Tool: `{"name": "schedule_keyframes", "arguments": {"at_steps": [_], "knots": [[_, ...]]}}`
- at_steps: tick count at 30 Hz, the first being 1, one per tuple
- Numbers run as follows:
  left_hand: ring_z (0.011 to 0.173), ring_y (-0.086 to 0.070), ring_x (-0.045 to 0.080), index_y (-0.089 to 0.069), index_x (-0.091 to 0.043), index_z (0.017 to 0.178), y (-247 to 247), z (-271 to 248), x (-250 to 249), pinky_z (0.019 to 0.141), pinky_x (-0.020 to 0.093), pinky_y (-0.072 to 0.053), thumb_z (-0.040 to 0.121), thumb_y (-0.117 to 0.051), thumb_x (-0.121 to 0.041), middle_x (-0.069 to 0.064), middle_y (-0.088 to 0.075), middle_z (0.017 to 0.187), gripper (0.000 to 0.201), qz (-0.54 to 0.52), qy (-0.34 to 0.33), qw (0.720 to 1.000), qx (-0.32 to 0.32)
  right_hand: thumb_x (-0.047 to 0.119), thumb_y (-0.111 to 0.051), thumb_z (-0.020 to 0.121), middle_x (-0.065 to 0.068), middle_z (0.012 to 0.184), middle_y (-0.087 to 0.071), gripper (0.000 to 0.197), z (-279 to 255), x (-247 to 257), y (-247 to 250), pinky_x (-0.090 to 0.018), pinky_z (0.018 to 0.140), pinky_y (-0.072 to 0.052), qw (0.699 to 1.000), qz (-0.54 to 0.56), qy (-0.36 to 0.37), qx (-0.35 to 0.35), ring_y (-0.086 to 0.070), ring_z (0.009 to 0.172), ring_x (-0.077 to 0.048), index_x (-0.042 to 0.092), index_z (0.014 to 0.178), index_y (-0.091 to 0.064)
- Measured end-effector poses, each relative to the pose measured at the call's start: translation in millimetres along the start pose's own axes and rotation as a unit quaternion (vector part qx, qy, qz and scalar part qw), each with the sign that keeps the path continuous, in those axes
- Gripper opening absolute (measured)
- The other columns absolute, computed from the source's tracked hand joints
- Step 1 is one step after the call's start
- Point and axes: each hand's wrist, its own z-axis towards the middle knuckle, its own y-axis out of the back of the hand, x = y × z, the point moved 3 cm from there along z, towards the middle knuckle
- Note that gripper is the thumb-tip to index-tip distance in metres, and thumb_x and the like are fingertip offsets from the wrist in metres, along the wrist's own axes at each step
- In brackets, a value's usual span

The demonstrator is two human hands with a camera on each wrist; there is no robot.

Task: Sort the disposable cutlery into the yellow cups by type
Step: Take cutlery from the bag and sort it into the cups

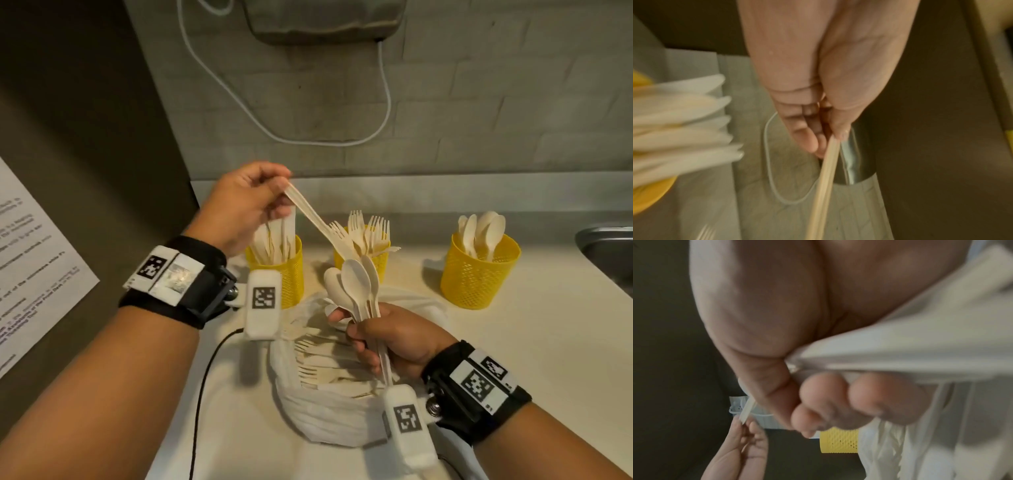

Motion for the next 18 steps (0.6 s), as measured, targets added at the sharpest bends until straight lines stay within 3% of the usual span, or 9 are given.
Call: {"name": "schedule_keyframes", "arguments": {"at_steps": [4, 6, 10, 13, 15, 18], "knots": [[0.067, -0.061, 0.006, -0.051, -0.024, 0.090, 47.2, 0.8, -24.5, 0.068, 0.022, -0.056, 0.090, -0.054, -0.006, -0.003, -0.060, 0.083, 0.018, 0.118, -0.107, 0.972, -0.174, 0.008, -0.054, 0.073, -0.003, 0.053, -0.045, 0.022, -3.9, 3.6, 0.8, -0.018, 0.036, -0.034, 1.000, 0.014, 0.009, -0.019, -0.039, 0.035, -0.011, 0.012, 0.093, -0.062], [0.074, -0.064, 0.009, -0.052, -0.022, 0.092, 59.9, 0.3, -21.9, 0.076, 0.028, -0.057, 0.090, -0.057, -0.014, -0.004, -0.061, 0.084, 0.009, 0.219, -0.118, 0.945, -0.211, 0.011, -0.056, 0.074, -0.003, 0.053, -0.043, 0.017, -6.0, 5.7, -0.3, -0.018, 0.037, -0.033, 0.999, 0.015, 0.017, -0.028, -0.037, 0.035, -0.011, 0.013, 0.091, -0.061], [0.083, -0.065, 0.024, -0.057, -0.021, 0.092, 56.5, 2.8, 13.9, 0.082, 0.043, -0.054, 0.087, -0.060, -0.021, 0.005, -0.064, 0.088, 0.006, 0.334, -0.071, 0.925, -0.168, 0.009, -0.057, 0.079, -0.004, 0.053, -0.046, 0.007, -7.5, 5.6, -0.9, -0.018, 0.036, -0.037, 0.999, 0.001, 0.026, -0.043, -0.042, 0.032, -0.011, 0.012, 0.085, -0.059], [0.087, -0.061, 0.022, -0.061, -0.013, 0.100, 41.4, -1.4, 44.4, 0.079, 0.031, -0.047, 0.088, -0.059, -0.019, 0.004, -0.063, 0.091, 0.013, 0.410, -0.027, 0.906, -0.102, 0.007, -0.058, 0.081, -0.004, 0.055, -0.050, 0.004, -7.7, 4.4, -0.7, -0.021, 0.040, -0.045, 0.999, -0.003, 0.028, -0.045, -0.050, 0.037, -0.014, 0.011, 0.081, -0.056], [0.097, -0.059, 0.021, -0.060, -0.013, 0.113, 40.3, -4.0, 60.4, 0.082, 0.027, -0.041, 0.089, -0.058, -0.020, 0.007, -0.064, 0.106, 0.024, 0.422, 0.004, 0.904, -0.066, 0.011, -0.061, 0.078, -0.004, 0.055, -0.051, 0.005, -7.7, 3.9, -0.3, -0.025, 0.047, -0.050, 0.999, 0.013, 0.023, -0.038, -0.053, 0.042, -0.015, 0.012, 0.077, -0.057], [0.107, -0.056, 0.023, -0.058, -0.017, 0.121, 47.7, -12.6, 56.5, 0.087, 0.026, -0.037, 0.089, -0.058, -0.023, 0.009, -0.054, 0.124, 0.032, 0.448, 0.009, 0.891, -0.069, 0.014, -0.064, 0.080, 0.000, 0.051, -0.043, 0.015, -5.8, 3.3, 2.8, -0.023, 0.043, -0.045, 0.998, 0.002, 0.037, -0.051, -0.042, 0.039, -0.012, 0.015, 0.070, -0.052]]}}
